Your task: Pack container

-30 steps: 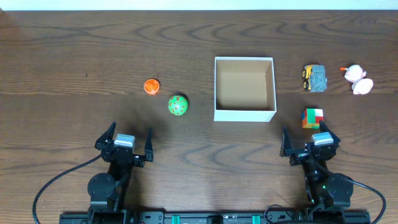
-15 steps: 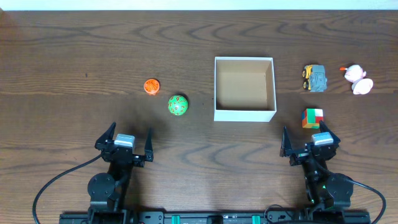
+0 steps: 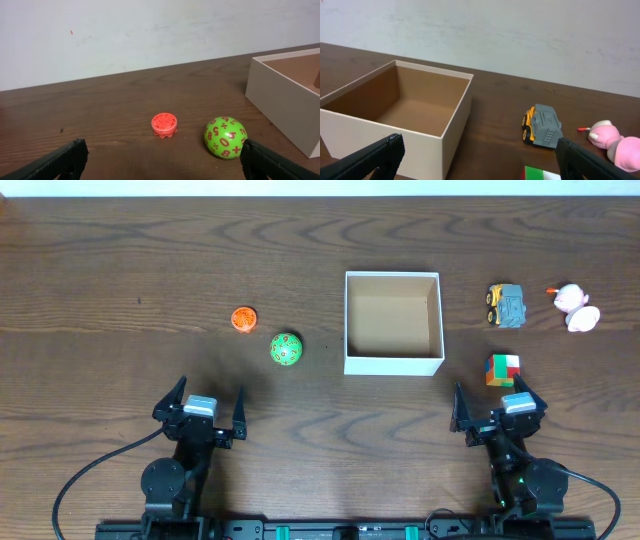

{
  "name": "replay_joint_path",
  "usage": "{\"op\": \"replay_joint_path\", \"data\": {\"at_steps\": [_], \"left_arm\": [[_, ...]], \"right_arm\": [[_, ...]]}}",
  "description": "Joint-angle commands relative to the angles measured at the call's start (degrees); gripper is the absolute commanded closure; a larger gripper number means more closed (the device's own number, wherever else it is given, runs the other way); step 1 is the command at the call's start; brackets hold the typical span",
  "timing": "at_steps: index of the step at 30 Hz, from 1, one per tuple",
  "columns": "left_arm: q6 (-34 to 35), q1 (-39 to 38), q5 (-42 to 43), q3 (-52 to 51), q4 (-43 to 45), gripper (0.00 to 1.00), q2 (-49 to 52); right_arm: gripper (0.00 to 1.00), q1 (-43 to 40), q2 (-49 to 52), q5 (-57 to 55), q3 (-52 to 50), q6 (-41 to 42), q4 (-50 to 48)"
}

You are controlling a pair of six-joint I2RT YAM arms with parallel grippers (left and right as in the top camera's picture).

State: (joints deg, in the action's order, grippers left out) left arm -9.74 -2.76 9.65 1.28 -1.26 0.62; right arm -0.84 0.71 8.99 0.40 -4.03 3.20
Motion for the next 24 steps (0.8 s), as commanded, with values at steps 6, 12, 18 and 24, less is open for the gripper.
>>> {"op": "replay_joint_path", "data": {"at_steps": [6,12,18,24], "left_arm": [[-0.52,0.20,0.39,-1.05,-1.95,0.02,-0.31],[-0.52,0.20,0.39,-1.05,-1.95,0.02,-0.31],[-0.52,0.20,0.39,-1.05,-1.95,0.02,-0.28],[-0.52,0.20,0.39,-1.05,-1.95,0.02,-0.28]], "right_arm": [[0.01,-0.59,-0.22,5.86,0.00,6.73,-1.29],[0.01,-0.61,-0.22,6.25,4.39,5.99,-1.16],[0.01,-0.61,4.42,-1.16,18.05,1.55,2.89],[0.01,-0.66,22.64,-7.34,37.00,-3.54,15.04]]}}
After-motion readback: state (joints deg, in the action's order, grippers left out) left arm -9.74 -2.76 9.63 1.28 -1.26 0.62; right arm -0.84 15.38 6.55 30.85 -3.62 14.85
